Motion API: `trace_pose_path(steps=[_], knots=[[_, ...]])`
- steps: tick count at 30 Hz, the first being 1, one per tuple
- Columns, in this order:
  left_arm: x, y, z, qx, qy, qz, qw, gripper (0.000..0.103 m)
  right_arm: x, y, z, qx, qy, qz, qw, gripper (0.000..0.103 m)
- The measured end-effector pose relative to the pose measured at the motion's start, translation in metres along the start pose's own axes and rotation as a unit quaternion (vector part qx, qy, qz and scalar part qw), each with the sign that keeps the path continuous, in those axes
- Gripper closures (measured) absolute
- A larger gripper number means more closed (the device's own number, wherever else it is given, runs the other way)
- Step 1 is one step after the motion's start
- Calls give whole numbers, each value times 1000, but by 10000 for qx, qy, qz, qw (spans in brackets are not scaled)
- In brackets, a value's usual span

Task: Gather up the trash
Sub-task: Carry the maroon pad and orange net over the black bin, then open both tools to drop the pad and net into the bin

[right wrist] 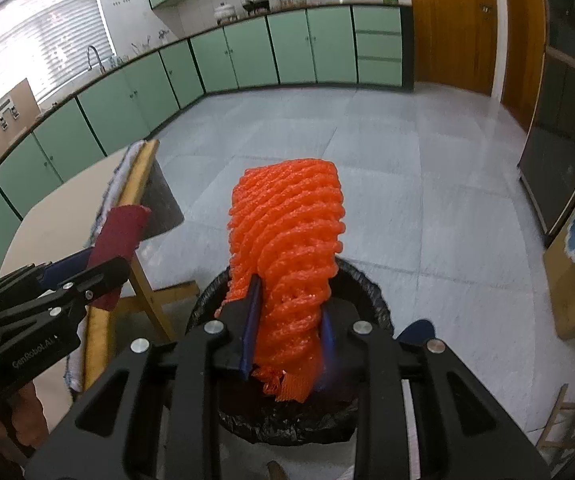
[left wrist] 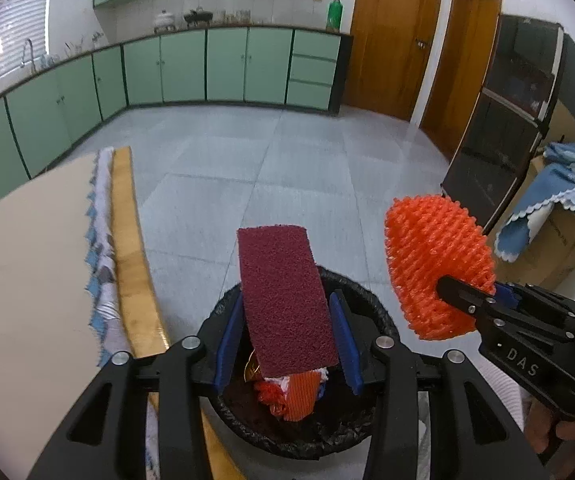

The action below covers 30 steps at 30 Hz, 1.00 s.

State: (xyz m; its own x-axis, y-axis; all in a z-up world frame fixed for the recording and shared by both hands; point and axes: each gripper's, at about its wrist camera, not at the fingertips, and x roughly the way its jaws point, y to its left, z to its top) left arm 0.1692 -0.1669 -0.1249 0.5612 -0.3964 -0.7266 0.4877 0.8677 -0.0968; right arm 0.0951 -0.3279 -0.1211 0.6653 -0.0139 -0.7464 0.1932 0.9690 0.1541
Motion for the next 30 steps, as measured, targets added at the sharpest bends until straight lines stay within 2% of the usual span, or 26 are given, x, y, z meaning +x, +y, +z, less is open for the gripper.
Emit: trace_pose_path(steps=[5,10,13,17,22,25,26,30], knots=[[27,1,-2,30,238,26,9997,60,29,-4,0,35,283,-22,9996,78],[40,3,-1,55,366,-64,9993,59,39,-4,4,-8,341,-48,9994,68],[41,6,0,-2,353,-154,9993,53,42,-5,5,-57,314,-87,9995,59],[39,9,4,-63,251,-173,9995,45,41,-7,8,-38,215,-81,9997,40],[29,22,10,-260,96,-144,9995,42,35,-7,12,-86,97,-66,9999,31],[21,29,14,-352,-22,-113,9993,37,26,-5,14,-89,-1,-79,9999,21],[15,32,15,-382,-84,-88,9992,34,22,-4,14,-93,-61,-116,9999,14],[-2,39,19,-451,-270,-31,9986,24,4,1,19,-152,-260,-147,9994,6]])
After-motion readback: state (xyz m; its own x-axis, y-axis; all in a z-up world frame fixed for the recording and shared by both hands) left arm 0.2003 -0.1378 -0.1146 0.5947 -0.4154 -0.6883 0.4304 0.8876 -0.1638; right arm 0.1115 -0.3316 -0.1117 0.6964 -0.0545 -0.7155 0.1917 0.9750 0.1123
